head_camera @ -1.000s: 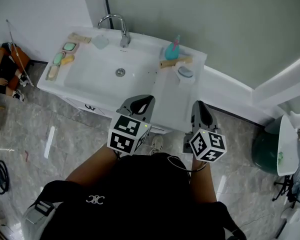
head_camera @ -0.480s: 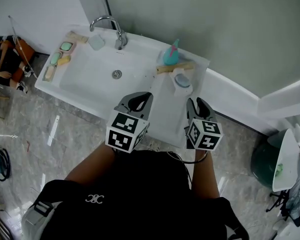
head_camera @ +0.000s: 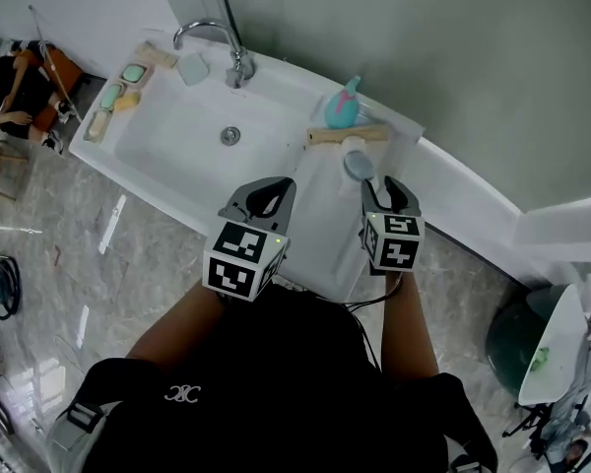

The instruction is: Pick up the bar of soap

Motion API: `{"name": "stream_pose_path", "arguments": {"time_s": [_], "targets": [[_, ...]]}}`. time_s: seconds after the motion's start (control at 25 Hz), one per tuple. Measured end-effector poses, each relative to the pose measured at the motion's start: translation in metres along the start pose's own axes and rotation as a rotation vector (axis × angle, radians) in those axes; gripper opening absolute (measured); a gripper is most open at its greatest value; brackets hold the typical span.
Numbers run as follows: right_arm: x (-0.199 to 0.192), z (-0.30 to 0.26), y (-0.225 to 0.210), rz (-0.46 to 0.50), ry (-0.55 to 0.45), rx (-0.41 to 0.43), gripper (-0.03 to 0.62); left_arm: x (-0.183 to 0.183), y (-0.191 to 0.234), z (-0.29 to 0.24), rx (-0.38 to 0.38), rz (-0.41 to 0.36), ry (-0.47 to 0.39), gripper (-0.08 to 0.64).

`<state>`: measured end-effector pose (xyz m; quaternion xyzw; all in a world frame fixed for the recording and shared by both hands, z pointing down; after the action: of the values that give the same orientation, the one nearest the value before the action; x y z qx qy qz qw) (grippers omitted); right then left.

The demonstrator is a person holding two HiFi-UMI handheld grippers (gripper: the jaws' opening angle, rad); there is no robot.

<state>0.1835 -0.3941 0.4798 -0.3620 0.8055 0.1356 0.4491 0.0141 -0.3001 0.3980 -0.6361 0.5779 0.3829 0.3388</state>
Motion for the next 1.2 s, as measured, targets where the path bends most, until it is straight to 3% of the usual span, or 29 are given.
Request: {"name": "stream_pose_path", "arguments": {"time_s": [0.52,1.2], "targets": [[-0.02,-0.076,-0.021,0.014,0.209,0.028,0.215,0.001,0.033,-0.02,0.099,0.024,0.049,0.008],[-0.018,-0.105,-0.023,0.079,0.372,0.089,0.255,-0.028,0.05,-0.031,0.124,0.101,0.117,0.008]]}}
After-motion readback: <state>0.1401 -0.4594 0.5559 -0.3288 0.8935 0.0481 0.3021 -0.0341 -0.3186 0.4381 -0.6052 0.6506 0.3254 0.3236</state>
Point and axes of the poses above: the fingertips, and each gripper's own axes: z backward along the fingers, y to its left, x out of its top, the point moved 4 cm from there along z, backward along the fingers, and after that the axes turned 11 degrees about x, right-handed, at the moved point
